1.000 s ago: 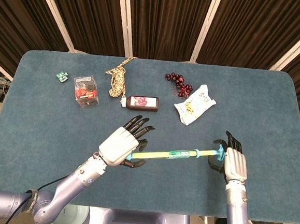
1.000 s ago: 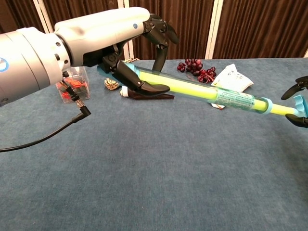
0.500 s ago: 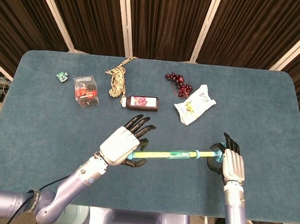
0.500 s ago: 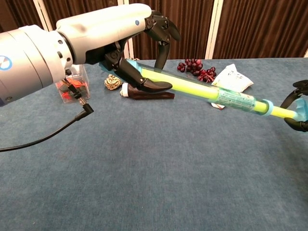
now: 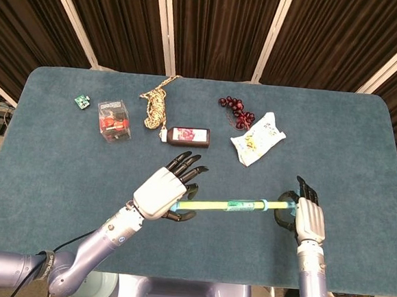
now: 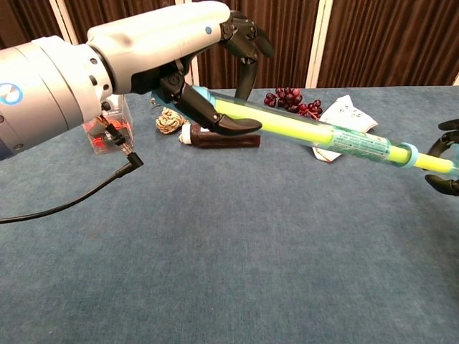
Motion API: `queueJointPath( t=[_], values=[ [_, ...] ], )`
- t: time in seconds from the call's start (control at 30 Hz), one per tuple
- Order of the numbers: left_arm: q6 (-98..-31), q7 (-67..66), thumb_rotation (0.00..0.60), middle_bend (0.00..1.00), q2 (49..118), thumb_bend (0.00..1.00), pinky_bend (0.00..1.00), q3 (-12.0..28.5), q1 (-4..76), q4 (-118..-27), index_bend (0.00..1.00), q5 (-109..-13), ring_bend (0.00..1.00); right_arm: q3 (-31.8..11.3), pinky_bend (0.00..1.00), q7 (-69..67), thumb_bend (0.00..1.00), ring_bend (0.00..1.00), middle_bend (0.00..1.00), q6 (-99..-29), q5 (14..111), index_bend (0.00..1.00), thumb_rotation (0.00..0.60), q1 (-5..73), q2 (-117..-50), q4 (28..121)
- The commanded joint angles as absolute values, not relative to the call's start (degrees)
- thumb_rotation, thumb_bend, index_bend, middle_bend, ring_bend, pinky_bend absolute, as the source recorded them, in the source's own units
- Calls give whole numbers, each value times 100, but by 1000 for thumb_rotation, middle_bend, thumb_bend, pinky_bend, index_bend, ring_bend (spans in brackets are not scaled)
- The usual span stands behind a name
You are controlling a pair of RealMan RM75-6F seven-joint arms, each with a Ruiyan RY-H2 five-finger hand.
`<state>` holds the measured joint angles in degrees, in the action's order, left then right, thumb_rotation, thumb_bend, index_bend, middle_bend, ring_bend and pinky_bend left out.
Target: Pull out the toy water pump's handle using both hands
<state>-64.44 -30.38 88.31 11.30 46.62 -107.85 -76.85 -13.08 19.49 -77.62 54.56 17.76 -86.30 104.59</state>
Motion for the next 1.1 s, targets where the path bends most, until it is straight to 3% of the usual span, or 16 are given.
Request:
queueJointPath(
  t=[0.03,0.23,0.47,1.1],
  values=[
    [-6458,-3004,600,155,8806,370,64,1139,4659,-10822,647,-7717,0,-1335,33,1945,416,1,101,-7793,5441,669,600,1777,-8649,10417],
    [-6520,-2918,600,156,8655,370,64,1170,4621,-10859,652,-7794,0,-1438,33,1958,419,6,141,-7839,5323,751,600,1775,-8601,10318],
    [-6619,-2729,600,157,8436,370,64,1156,4498,-10931,656,-7818,0,-1479,33,1895,418,8,148,-7819,5246,777,600,1726,-8415,10271],
    [-6863,-1970,600,158,7947,370,64,640,3944,-10821,658,-8215,0,-1568,33,1580,419,29,173,-7697,5069,847,600,1573,-7981,9961]
  ],
)
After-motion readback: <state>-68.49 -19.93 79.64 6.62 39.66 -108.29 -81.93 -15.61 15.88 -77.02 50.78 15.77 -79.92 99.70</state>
